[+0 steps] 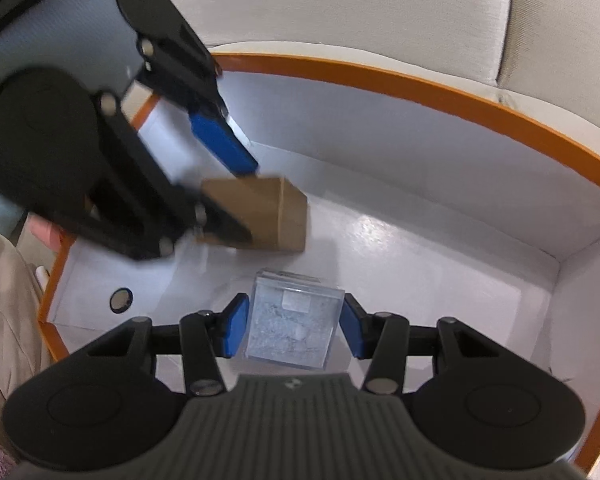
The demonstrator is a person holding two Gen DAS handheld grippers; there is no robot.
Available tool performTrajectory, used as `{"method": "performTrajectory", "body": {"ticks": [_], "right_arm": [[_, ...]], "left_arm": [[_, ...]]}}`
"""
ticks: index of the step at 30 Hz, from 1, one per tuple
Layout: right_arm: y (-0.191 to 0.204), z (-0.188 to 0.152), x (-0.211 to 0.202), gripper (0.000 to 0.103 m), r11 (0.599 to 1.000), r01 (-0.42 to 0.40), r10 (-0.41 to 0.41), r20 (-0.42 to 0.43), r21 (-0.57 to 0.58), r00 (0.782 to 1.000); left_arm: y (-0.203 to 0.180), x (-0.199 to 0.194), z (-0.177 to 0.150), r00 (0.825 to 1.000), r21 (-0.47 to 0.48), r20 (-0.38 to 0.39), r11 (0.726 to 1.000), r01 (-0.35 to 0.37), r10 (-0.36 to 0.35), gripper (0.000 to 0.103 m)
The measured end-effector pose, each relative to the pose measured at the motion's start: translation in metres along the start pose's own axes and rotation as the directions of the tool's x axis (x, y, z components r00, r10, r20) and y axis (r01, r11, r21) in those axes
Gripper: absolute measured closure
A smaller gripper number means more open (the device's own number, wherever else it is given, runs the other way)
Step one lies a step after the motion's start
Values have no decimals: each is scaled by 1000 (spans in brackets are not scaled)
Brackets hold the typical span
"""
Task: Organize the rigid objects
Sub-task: 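Lower the brown box onto the shoebox floor and open the left tool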
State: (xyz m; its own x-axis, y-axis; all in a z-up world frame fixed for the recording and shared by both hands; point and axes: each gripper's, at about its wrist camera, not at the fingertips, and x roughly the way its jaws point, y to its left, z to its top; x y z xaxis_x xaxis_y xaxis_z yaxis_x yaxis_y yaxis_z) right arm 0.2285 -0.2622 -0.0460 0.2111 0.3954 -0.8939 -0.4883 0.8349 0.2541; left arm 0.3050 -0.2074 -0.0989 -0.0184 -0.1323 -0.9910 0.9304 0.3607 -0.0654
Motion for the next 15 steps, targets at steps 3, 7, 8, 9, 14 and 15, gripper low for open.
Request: {"method": "performTrajectory", "body": {"ticks": [3,7,8,9,14,15], "right_arm": [[-1,1,2,53,1000,13,-13,-8,-10,1000],[-2,3,1,53,999,44,-45,-26,-29,999],[-3,2,0,53,999,46,-47,-31,-29,998],[-4,1,-2,53,998,52,-53,-36,-30,998],[-8,1,-7,53,997,75,-76,-38,-30,996],[-8,1,-7,53,997,71,-72,-36,-29,997]], "left_arm": [[-13,-4,-3,999,15,13,999,-41,40,54],[-36,-7,-11,993,77,48,990,-115,112,64],[-43,-7,-14,990,103,58,985,-136,130,65],[-48,-7,-16,987,121,66,981,-153,145,65],[-62,-4,-20,975,158,80,963,-218,208,66],[-64,-3,-21,969,162,79,957,-242,232,66]]}}
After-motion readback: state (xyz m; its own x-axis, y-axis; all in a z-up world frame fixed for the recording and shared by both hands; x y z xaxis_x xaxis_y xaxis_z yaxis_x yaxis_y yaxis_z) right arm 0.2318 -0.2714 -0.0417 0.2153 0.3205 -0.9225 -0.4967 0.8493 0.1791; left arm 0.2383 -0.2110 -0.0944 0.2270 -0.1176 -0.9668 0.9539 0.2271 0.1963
